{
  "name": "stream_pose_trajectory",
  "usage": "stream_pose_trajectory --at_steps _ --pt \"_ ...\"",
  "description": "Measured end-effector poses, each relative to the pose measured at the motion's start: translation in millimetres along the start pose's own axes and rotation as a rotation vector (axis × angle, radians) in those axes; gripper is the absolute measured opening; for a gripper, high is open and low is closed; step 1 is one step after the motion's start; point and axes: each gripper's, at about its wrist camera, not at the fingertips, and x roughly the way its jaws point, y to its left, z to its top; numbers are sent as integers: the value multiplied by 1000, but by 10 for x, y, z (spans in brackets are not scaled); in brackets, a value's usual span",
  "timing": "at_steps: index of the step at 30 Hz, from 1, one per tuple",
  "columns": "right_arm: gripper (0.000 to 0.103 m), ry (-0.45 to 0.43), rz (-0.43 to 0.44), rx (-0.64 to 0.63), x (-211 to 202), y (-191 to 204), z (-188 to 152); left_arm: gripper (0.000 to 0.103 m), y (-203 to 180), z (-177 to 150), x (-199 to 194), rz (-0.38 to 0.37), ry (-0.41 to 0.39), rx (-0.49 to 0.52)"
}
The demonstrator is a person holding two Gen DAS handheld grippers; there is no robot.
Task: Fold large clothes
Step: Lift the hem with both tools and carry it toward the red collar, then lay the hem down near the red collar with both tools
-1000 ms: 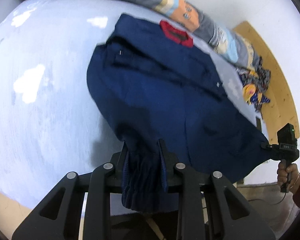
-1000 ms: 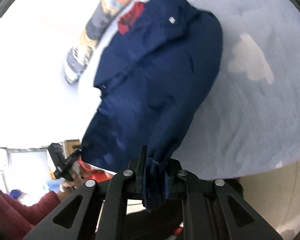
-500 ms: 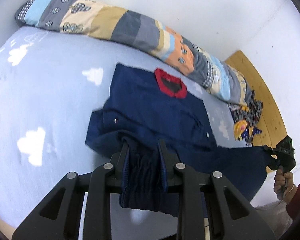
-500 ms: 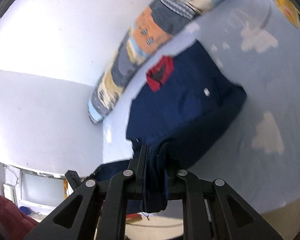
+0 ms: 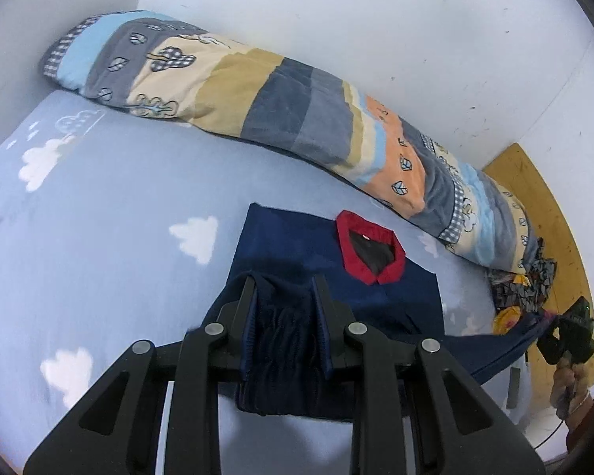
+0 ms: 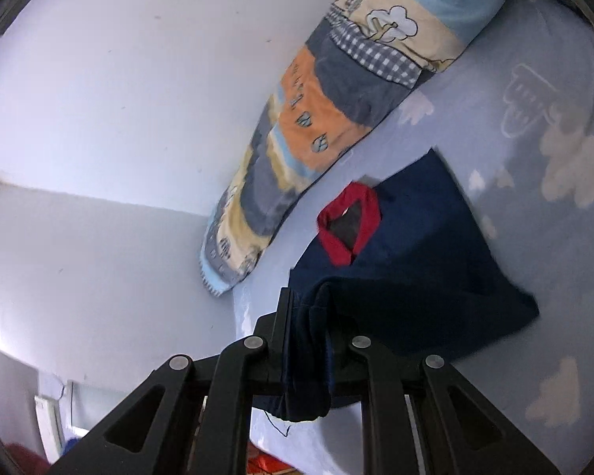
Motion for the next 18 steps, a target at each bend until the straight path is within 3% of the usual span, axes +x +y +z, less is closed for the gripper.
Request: stream_pose_trajectory --at_steps 6,11,18 --pt "13 -44 -39 94 484 -249 411 23 70 316 650 -5 80 34" --pt "13 -63 -91 136 846 -449 707 23 172 529 1256 12 156 4" --pt "13 -46 -222 204 1347 -912 1104 26 236 691 1924 65 269 -46"
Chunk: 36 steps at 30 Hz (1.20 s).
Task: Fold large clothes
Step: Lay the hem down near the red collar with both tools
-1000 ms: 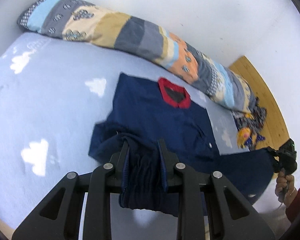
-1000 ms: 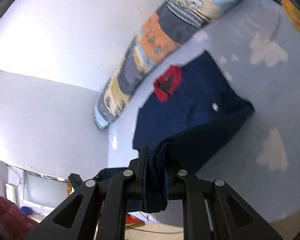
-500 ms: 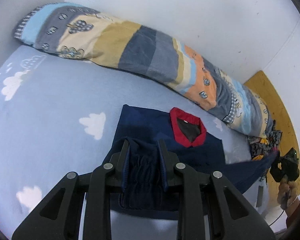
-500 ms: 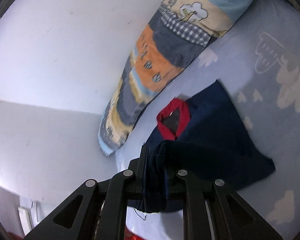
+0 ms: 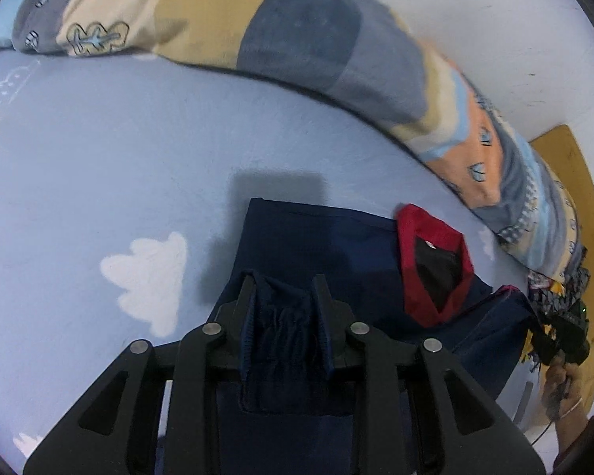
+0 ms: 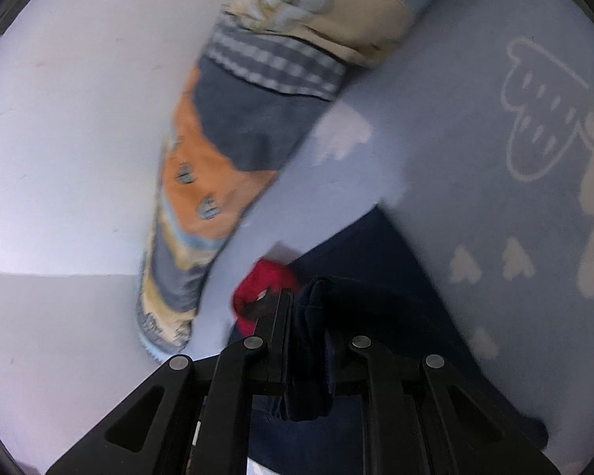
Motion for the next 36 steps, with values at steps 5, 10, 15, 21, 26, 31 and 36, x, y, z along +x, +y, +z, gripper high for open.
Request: stream_pose_trajectory --at_steps 5,10,15,21,26,31,36 --pt "50 16 -59 78 276 -77 180 65 91 139 162 -23 56 -105" --pt "59 27 -10 109 229 -38 211 65 323 238 -57 -109 -27 -257" --pt "59 11 10 -84 33 220 10 65 192 41 -221 -155 -56 -156" --pt "58 46 -46 -156 114 239 -23 65 -246 -324 78 -139 67 113" --pt "55 150 -186 -238 542 160 -106 65 -282 -345 481 -21 110 171" --pt "27 120 -364 -226 771 -36 18 64 -166 -169 697 167 111 168" --pt "27 36 -455 -380 547 194 -198 64 -348 -338 287 90 29 217"
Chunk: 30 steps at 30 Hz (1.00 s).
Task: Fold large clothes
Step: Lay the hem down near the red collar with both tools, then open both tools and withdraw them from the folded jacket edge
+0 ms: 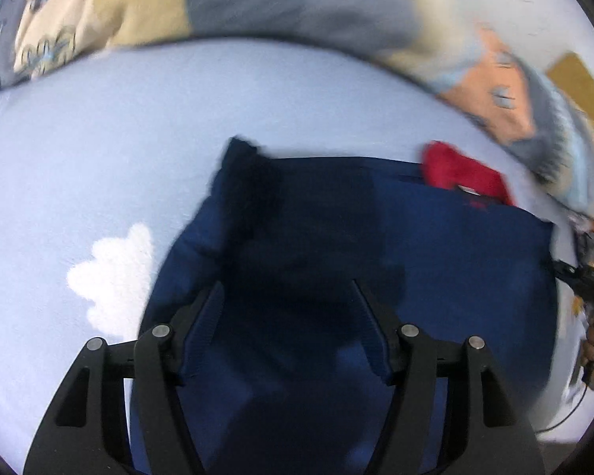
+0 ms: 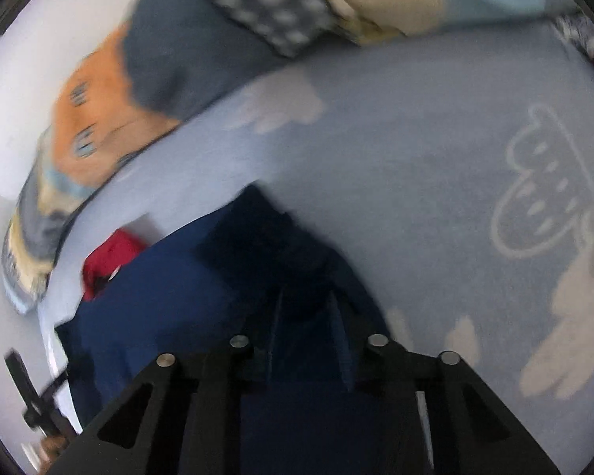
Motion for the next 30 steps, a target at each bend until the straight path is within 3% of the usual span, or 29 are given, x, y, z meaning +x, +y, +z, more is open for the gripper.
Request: stream_pose_trajectory --at_steps 3,6,10,14,16,18,21,24,27,30 --pt "28 -4 74 -194 -273 453 -456 64 -245 -398 -313 -43 -44 79" --pt "28 70 182 -370 -375 949 -1086 64 -457 -859 -451 -43 -68 135" --pt "26 97 171 -599 -234 1481 -1792 64 -604 -1214 -342 36 -68 186" --pt "23 29 92 -736 -16 1597 -1985 65 -294 -1273 -126 124 -44 150" --pt "6 52 110 -630 88 1312 -1834 65 -141 -1263 -126 115 -47 128" --pt "3 43 93 -527 65 1030 -1640 64 -62 -1250 -177 110 -44 130" --pt "3 19 50 -345 -54 515 -1323 64 46 -1279 -268 112 -36 141" --pt "3 -8 -39 -211 -223 -42 -1234 64 105 -1337 -256 103 -24 110" --pt "10 -16 -141 -89 -451 -466 -1275 64 190 -1395 -371 94 -36 28" --pt "15 -49 -107 -97 -744 -527 -1482 64 161 -1548 -562 77 -68 9"
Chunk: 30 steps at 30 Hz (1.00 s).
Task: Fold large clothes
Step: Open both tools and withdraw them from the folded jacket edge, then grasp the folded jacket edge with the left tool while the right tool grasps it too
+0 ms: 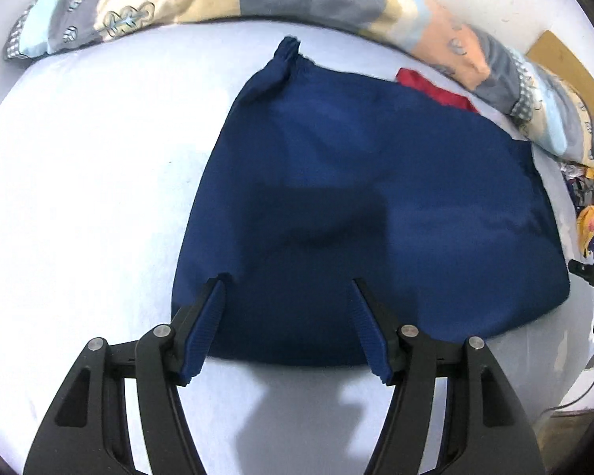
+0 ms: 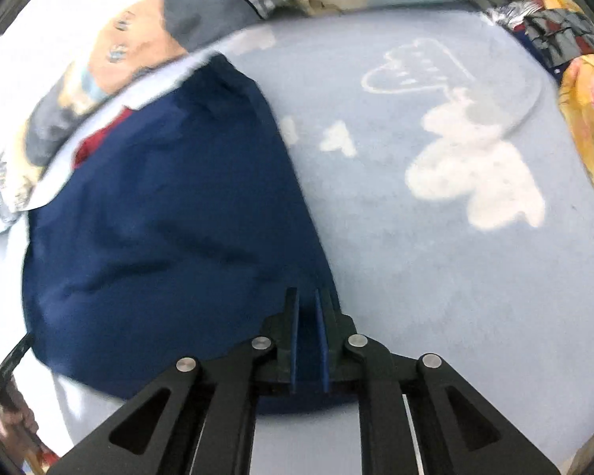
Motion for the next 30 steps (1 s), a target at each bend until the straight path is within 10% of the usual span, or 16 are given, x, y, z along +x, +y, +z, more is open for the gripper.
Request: stream_pose_trajectory --at_steps 6,19,30 --pt "17 115 38 -35 99 201 -604 68 58 -345 294 60 165 -35" --pt "20 76 131 -23 -308 677 -846 67 -440 -371 -166 143 17 57" --pt "23 109 104 -11 262 1238 -652 71 -324 -85 279 172 97 70"
